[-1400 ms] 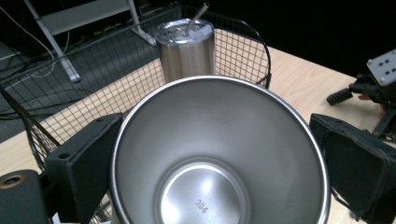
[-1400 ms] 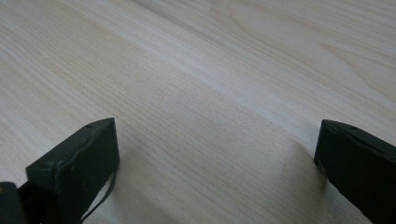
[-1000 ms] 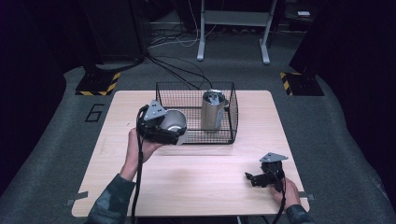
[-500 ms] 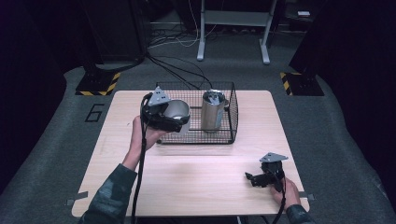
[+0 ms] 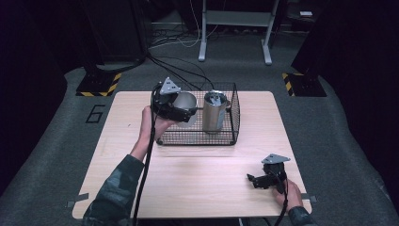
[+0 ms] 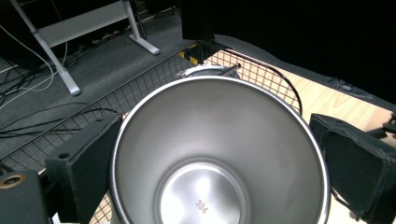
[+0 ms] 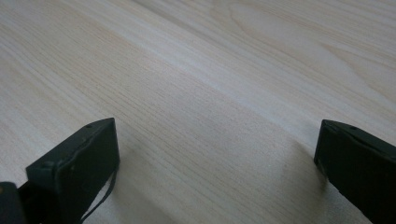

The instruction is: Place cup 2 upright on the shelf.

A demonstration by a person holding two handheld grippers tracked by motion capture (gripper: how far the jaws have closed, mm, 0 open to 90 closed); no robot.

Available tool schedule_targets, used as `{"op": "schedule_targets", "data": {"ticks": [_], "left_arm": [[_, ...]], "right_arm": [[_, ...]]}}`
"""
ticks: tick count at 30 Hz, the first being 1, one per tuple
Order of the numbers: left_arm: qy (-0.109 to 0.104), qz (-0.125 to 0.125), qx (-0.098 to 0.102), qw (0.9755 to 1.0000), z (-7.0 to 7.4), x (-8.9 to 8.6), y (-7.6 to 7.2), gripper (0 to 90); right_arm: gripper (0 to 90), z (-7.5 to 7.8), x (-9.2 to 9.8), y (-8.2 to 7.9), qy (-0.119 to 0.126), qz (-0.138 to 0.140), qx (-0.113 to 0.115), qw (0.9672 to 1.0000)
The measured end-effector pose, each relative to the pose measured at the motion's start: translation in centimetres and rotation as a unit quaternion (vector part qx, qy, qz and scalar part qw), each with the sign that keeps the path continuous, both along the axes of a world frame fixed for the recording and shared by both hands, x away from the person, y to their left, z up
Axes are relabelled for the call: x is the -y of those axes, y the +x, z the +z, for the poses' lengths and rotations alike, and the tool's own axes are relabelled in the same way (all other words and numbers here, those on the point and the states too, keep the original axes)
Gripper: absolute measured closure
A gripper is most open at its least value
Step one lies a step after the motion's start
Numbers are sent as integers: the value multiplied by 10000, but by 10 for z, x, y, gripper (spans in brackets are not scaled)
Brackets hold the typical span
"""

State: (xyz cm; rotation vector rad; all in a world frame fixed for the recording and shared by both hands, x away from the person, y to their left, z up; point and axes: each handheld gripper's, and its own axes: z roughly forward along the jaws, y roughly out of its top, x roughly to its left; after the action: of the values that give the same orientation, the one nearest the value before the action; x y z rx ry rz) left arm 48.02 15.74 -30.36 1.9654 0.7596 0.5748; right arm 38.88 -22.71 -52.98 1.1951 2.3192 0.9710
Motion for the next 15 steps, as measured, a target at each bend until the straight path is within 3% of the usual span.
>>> {"op": "schedule_targets", "data": {"ticks": [15], "left_arm": [[121, 178, -211, 9995, -7, 8, 39, 63]], "right_arm": [[0, 0, 0, 0, -4, 6, 6, 10000]]}}
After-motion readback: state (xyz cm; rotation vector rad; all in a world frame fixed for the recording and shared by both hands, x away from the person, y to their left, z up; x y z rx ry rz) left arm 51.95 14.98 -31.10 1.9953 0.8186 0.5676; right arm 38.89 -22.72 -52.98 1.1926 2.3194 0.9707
